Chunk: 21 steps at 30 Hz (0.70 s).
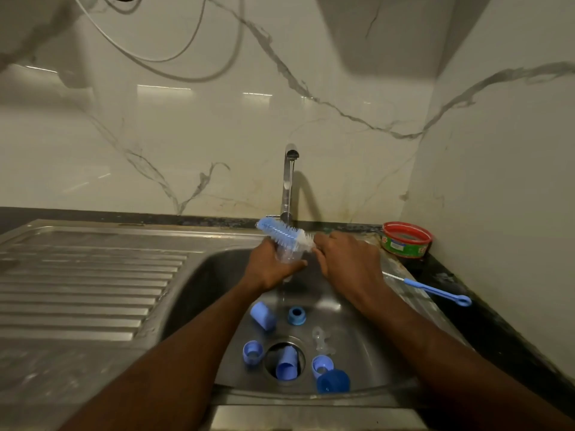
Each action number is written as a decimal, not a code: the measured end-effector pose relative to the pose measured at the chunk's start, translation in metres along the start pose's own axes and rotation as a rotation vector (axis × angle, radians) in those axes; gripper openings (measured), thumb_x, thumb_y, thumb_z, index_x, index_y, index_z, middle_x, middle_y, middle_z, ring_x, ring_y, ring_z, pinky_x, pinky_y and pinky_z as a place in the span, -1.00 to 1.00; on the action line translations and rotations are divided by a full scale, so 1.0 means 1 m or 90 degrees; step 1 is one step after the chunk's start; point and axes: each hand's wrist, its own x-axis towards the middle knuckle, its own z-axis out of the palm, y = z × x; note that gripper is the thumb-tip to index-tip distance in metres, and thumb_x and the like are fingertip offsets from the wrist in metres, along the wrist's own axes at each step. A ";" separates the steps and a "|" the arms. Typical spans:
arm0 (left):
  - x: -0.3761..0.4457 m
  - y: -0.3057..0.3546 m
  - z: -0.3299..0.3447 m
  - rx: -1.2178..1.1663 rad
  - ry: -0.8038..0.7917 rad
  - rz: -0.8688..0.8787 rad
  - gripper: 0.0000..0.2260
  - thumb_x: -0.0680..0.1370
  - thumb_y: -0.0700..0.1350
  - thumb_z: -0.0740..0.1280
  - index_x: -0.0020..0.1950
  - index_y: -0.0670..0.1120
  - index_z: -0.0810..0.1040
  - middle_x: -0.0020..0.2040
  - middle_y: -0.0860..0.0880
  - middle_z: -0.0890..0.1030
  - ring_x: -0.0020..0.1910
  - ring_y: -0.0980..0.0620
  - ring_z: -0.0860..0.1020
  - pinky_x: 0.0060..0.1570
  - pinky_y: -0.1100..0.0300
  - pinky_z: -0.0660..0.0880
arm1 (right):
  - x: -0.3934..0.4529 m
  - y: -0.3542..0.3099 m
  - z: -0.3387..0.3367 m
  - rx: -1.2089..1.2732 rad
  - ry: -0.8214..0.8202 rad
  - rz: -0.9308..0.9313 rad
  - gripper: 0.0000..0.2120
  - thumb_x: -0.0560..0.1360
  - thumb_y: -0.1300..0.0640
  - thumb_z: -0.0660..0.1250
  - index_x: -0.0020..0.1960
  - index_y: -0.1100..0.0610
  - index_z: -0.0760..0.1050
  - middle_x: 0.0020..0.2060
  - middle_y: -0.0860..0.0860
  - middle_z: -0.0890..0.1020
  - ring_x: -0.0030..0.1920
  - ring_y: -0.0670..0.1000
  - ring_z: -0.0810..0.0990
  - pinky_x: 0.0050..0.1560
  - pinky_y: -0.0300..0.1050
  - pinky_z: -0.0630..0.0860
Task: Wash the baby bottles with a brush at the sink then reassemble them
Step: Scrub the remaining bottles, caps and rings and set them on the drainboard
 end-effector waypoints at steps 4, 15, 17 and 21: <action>0.005 -0.018 -0.012 0.015 0.036 -0.119 -0.29 0.39 0.03 0.61 0.40 -0.08 0.32 0.21 -0.02 0.51 0.17 -0.03 0.55 0.19 -0.04 0.57 | -0.004 0.010 0.000 0.004 -0.010 -0.002 -0.77 0.62 -0.17 0.23 0.15 -0.11 0.55 -0.05 -0.06 0.64 -0.10 0.00 0.60 -0.17 -0.03 0.57; -0.009 0.016 -0.001 0.021 -0.099 0.039 -0.60 0.62 0.10 0.34 0.35 -0.10 0.48 0.26 -0.12 0.60 0.14 0.01 0.57 0.17 0.12 0.50 | 0.002 0.003 0.000 0.033 -0.030 0.048 -0.80 0.61 -0.08 0.29 0.21 -0.11 0.53 0.02 -0.04 0.65 -0.05 0.03 0.63 -0.05 0.03 0.60; -0.007 0.009 -0.005 0.014 -0.082 0.004 -0.58 0.63 0.08 0.33 0.41 -0.10 0.44 0.29 -0.06 0.56 0.16 0.03 0.54 0.16 0.15 0.48 | -0.004 0.011 -0.002 0.017 -0.015 0.050 -0.78 0.61 -0.14 0.28 0.19 -0.11 0.56 -0.02 -0.05 0.66 -0.08 0.02 0.63 -0.11 -0.01 0.58; -0.003 -0.011 -0.010 0.070 -0.036 -0.059 -0.41 0.46 0.06 0.55 0.39 -0.09 0.41 0.24 0.01 0.51 0.20 0.03 0.53 0.16 0.12 0.52 | -0.010 0.015 -0.006 0.001 -0.031 0.035 -0.79 0.60 -0.17 0.24 0.07 -0.10 0.57 -0.10 -0.06 0.66 -0.10 0.02 0.62 -0.17 -0.05 0.53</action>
